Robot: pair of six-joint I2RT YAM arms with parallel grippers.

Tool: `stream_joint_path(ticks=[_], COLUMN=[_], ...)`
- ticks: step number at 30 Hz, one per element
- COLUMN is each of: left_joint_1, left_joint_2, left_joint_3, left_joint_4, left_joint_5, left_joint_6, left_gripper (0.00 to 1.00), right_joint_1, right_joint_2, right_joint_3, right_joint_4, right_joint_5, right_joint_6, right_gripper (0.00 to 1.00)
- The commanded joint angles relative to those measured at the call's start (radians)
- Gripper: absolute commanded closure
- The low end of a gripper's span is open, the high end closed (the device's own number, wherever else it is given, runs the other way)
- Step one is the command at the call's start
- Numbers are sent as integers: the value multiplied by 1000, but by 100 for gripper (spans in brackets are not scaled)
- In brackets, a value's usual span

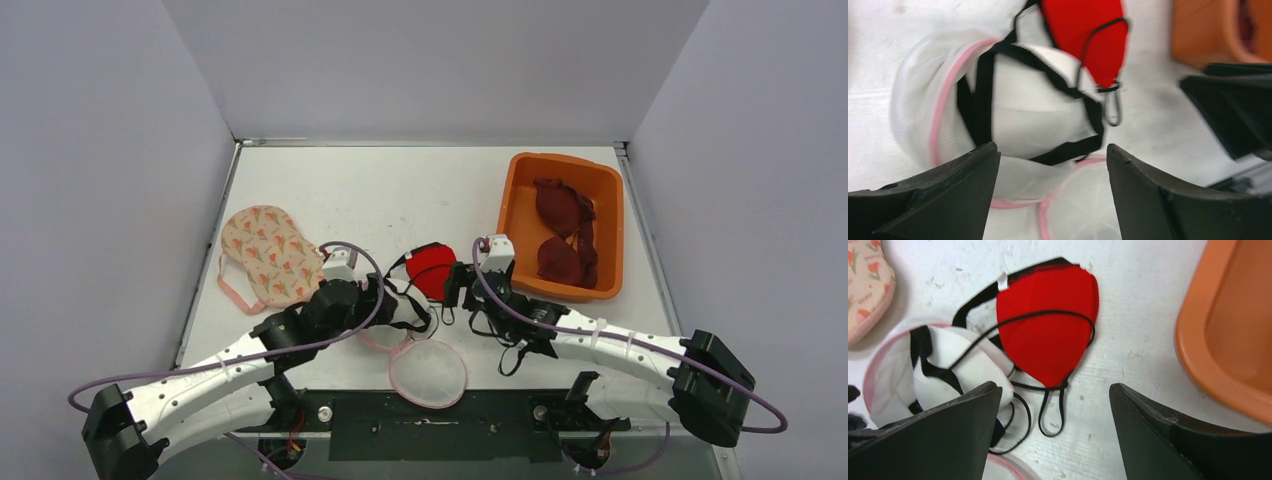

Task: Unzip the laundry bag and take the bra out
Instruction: Pick up the bra from the laundry bag.

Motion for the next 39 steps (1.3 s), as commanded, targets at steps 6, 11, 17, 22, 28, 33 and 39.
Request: stream_joint_path(ticks=[6, 11, 17, 22, 28, 33, 39], left_joint_1=[10, 46, 100, 125, 143, 156, 162], left_joint_2=[135, 283, 451, 600, 685, 740, 779], left_joint_3=[146, 123, 129, 164, 170, 170, 152], left_joint_4=[269, 441, 620, 676, 647, 624, 646], left_joint_5=[185, 175, 196, 210, 168, 141, 137], left_joint_6=[25, 13, 2, 5, -1, -7, -19], left_gripper=[27, 33, 39, 43, 51, 54, 59], right_joint_1=[-149, -235, -315, -357, -376, -379, -380], right_joint_2=[266, 396, 510, 600, 655, 705, 750], right_joint_3=[291, 374, 441, 486, 518, 536, 516], right_joint_4=[50, 71, 84, 90, 61, 22, 28], right_joint_5=[-128, -200, -279, -362, -392, -417, -484], right_joint_6=[-101, -106, -92, -81, -73, -60, -23], right_gripper=[19, 18, 18, 18, 17, 16, 16])
